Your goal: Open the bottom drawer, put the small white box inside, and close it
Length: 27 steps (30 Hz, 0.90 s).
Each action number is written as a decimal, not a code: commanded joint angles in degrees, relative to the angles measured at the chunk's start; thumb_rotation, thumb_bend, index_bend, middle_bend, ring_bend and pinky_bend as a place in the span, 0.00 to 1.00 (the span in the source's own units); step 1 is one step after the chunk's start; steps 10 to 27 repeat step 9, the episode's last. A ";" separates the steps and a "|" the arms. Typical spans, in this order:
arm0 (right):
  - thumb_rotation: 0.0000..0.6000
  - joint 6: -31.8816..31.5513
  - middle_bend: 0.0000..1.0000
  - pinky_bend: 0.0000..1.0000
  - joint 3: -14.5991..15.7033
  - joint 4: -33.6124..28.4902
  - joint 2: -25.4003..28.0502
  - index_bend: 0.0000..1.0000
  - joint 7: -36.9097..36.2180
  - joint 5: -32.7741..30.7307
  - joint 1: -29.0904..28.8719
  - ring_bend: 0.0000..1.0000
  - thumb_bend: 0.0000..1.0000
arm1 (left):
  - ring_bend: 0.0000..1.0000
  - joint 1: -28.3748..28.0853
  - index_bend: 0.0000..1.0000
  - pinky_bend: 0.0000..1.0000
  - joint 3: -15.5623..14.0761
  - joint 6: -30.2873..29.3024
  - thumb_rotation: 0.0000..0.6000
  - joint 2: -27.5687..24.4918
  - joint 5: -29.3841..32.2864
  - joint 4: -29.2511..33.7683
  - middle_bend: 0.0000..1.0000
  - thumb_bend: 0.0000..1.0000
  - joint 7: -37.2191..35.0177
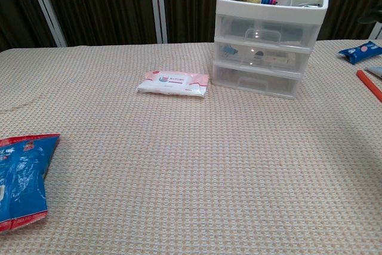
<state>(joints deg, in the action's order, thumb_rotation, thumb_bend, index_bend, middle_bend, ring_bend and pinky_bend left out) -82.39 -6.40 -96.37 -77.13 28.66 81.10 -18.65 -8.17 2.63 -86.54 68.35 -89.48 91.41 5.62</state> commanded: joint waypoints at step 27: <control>1.00 -3.39 0.00 0.00 4.91 0.53 6.36 0.05 -18.48 5.18 7.13 0.00 0.02 | 0.00 -0.48 0.05 0.00 0.13 1.33 1.00 -1.28 0.88 -0.73 0.00 0.20 2.56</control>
